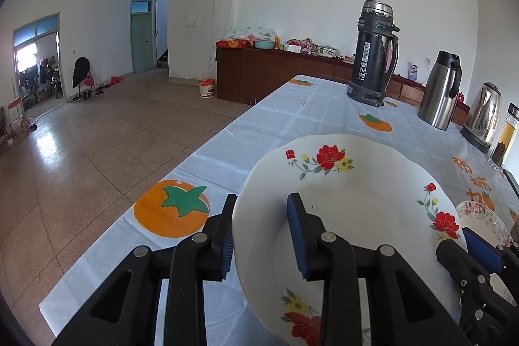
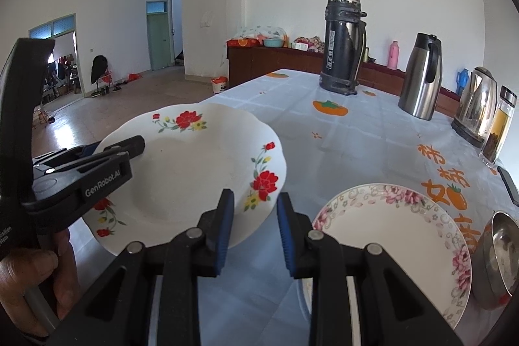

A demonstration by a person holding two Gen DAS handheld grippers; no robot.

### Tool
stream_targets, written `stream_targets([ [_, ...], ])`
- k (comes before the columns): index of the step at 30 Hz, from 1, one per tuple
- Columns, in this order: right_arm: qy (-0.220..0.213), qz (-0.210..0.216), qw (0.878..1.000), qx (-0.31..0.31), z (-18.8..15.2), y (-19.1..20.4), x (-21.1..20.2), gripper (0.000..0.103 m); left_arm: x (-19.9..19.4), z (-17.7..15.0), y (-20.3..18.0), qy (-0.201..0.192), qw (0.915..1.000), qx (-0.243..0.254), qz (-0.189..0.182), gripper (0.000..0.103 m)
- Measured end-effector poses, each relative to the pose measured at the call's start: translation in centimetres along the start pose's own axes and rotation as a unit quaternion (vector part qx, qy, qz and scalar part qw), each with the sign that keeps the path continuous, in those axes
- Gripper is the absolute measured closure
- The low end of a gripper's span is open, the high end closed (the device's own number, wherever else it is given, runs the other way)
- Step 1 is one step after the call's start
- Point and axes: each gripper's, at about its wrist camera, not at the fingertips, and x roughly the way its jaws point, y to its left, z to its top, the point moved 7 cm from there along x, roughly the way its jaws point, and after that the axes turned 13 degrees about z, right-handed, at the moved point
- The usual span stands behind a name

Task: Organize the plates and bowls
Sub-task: 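Carry the red-flower white plate with the left tool over the plate stack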

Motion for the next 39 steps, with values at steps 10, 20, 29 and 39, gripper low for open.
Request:
stream_targets([
  [10,-0.017,-0.008,1.000,0.009,0.2,-0.5,-0.7,0.076,-0.8,0.1,-0.7,-0.018,0.9998,0.001,0.010,0.070],
  [20,-0.019,-0.023,1.000,0.007,-0.2,-0.8,-1.8,0.076,-1.5,-0.2,-1.8,-0.020,0.9998,0.000,0.003,0.070],
  [29,-0.026,-0.044,0.999,0.018,-0.8,-2.7,-3.5,0.076,-2.6,-0.6,-4.4,-0.022,0.9996,0.010,-0.015,0.070],
  [39,-0.032,-0.066,0.997,0.026,-1.2,-4.9,-5.3,0.076,-3.7,-0.7,-7.1,-0.023,0.9990,0.018,-0.035,0.070],
])
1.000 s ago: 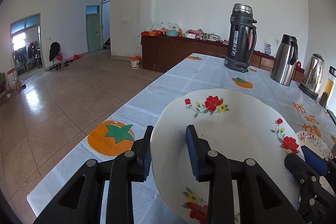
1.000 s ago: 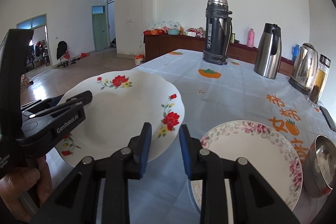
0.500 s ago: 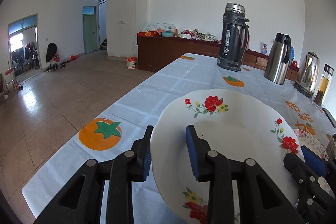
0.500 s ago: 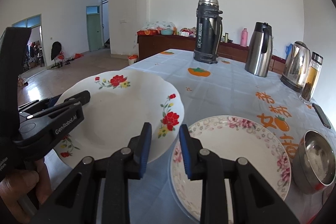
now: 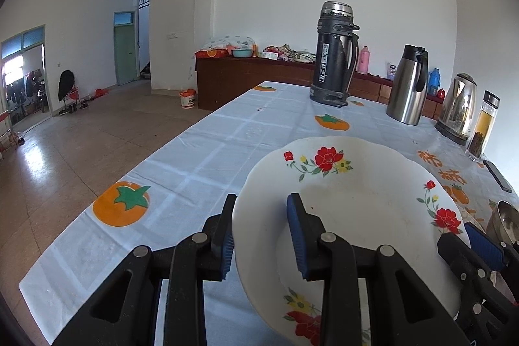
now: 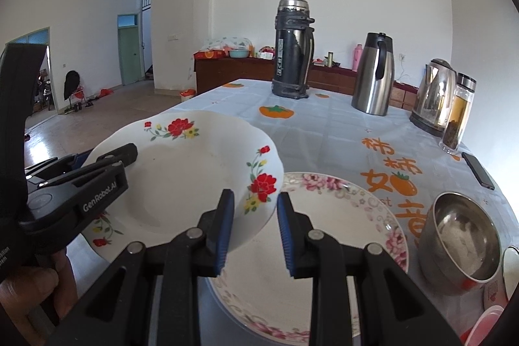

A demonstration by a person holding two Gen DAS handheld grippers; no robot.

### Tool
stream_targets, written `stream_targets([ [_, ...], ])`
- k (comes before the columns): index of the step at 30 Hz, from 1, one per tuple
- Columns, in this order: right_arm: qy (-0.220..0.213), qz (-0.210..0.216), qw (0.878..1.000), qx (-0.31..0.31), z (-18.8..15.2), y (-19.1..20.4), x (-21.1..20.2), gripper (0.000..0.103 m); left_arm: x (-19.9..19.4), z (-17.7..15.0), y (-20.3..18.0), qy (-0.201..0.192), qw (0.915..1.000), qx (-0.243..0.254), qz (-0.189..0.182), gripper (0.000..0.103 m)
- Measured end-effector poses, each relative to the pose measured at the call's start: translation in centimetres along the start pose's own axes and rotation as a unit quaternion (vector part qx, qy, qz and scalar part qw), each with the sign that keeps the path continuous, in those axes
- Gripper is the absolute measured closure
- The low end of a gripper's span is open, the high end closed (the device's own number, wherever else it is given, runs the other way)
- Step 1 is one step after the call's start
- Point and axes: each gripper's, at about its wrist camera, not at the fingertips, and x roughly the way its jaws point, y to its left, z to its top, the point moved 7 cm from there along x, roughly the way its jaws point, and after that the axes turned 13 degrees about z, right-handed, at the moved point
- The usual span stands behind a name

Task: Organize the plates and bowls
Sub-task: 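Carry the red-flower white plate with the left tool over the plate stack, then lower the red-flower plate onto the pink-floral plate stack with the left tool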

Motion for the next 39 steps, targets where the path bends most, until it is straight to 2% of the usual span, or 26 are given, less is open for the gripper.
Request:
stream_targets([
  [16,-0.006,-0.032,0.999,0.017,-1.0,-3.4,-2.4,0.076,-1.3,-0.4,-4.1,-0.005,0.9994,0.020,-0.029,0.070],
  [39,-0.012,-0.060,0.997,0.041,-1.9,-7.0,-4.5,0.076,-2.4,-1.1,-8.1,-0.002,0.9974,0.041,-0.059,0.070],
])
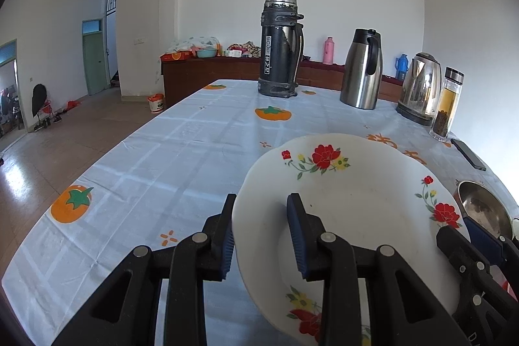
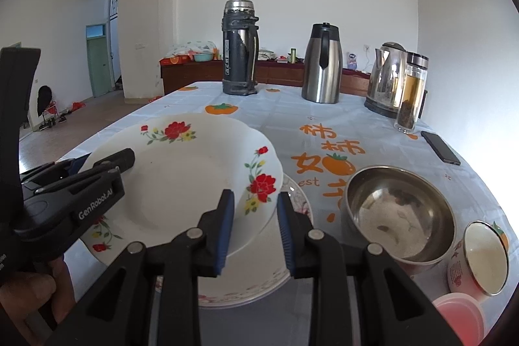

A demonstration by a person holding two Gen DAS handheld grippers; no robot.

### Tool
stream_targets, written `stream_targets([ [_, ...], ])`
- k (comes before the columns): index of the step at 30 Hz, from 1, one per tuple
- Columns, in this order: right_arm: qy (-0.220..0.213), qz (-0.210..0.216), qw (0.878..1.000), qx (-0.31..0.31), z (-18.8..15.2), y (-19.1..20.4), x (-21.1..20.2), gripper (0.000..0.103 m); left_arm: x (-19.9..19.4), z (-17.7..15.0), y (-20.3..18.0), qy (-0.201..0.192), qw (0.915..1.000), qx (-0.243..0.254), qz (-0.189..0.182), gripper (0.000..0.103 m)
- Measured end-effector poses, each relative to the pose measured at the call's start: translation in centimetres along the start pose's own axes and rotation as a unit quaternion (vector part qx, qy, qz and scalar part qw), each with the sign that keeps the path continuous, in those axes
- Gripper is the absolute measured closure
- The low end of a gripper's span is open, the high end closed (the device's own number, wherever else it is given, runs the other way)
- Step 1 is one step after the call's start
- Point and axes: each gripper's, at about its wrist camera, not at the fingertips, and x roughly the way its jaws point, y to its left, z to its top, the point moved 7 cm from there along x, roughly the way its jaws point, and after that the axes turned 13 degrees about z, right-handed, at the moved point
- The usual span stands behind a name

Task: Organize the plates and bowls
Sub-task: 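Lower the red-flower plate onto the pink-floral plate stack with the left tool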

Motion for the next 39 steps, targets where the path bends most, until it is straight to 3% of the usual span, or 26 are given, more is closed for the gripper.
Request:
stream_targets([
  [39,0.014,-0.031,0.999,0.014,-0.7,-1.9,-1.0,0.076,-0.1,-0.6,-2.9,0.013,0.9995,0.019,-0.021,0.070],
])
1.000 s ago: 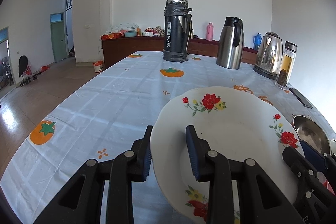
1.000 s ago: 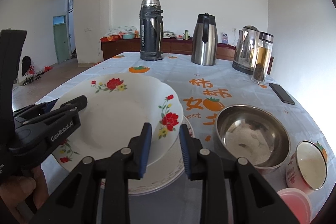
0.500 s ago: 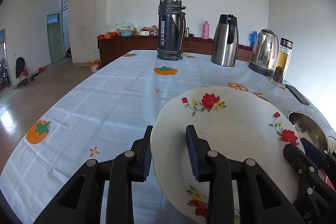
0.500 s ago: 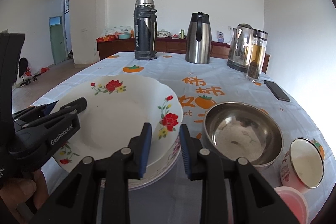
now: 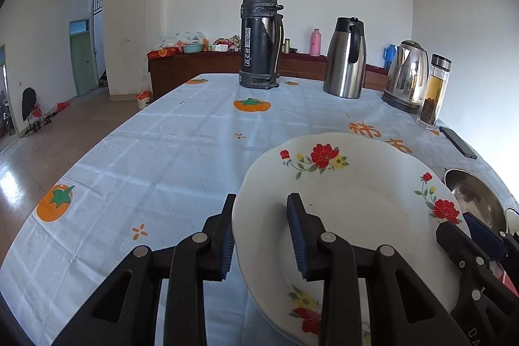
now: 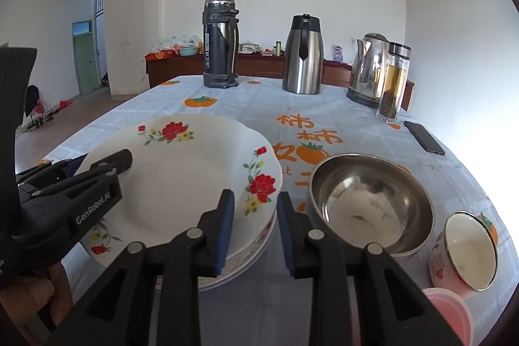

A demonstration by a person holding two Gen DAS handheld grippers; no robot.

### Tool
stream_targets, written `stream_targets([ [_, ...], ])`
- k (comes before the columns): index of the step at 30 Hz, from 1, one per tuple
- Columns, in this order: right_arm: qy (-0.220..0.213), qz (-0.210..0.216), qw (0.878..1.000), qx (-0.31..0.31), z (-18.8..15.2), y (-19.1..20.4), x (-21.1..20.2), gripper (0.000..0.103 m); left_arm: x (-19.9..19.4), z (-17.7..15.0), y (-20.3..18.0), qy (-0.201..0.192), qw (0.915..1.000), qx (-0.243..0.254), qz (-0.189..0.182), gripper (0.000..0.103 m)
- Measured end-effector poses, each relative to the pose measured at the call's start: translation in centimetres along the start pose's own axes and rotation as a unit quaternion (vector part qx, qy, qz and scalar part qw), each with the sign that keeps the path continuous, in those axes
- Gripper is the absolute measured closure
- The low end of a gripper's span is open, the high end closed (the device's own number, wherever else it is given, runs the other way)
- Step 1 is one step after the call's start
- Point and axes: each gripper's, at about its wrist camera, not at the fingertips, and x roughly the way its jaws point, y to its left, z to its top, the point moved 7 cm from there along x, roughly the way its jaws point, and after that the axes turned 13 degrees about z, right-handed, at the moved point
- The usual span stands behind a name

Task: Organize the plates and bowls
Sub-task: 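Lower the red-flower plate onto the pink-floral plate stack with the left tool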

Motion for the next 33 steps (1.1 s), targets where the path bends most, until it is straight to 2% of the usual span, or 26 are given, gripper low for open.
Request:
stream_targets([
  [33,0.055,-0.015,0.998,0.000,-0.6,-0.8,1.9,0.076,1.5,-0.6,-0.4,0.049,0.9987,0.004,-0.015,0.070],
])
